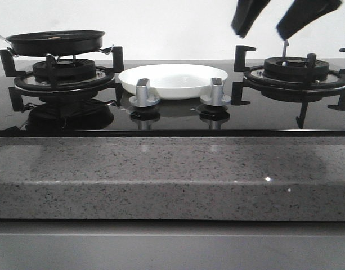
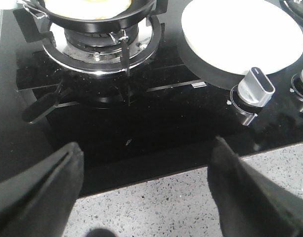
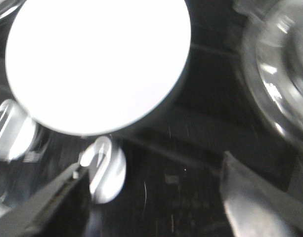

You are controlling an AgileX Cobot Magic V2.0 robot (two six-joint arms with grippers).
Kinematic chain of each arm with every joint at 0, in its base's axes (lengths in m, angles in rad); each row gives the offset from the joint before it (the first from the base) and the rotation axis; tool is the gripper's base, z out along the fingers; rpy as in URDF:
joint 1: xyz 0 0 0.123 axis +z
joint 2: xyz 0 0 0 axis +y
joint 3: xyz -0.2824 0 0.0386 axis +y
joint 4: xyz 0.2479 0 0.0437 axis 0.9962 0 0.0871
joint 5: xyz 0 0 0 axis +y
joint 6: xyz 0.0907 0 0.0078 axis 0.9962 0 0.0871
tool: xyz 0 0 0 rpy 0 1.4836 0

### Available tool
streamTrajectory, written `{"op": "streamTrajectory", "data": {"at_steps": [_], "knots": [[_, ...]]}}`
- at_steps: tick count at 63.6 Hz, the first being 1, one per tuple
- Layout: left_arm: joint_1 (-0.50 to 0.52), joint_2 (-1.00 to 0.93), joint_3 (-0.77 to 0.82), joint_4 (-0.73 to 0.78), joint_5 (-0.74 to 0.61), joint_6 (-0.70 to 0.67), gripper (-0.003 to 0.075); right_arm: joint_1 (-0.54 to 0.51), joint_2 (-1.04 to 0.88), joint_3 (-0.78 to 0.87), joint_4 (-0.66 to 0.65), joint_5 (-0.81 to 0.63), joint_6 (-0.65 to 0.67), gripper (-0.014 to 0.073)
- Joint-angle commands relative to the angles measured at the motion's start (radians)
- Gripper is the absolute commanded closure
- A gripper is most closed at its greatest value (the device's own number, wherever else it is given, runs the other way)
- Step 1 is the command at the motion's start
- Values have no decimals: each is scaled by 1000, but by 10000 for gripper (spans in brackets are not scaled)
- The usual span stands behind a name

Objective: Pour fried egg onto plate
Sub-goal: 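Lower the right gripper and grasp the white plate's rim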

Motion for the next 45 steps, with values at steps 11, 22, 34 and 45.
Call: {"op": "streamTrajectory", "data": {"at_steps": [11, 22, 34, 45], "knots": [[-7, -2, -35, 0, -76, 0, 210, -4, 138, -228, -28, 44, -13, 172], [-7, -2, -35, 0, -76, 0, 210, -16, 251, -357, -58, 88, -13, 172], [-7, -2, -35, 0, -74, 0, 210, -36, 356, -480, -59, 146, -21, 172], [-7, -1, -35, 0, -74, 0, 210, -44, 428, -559, -46, 194, -55, 172]]}}
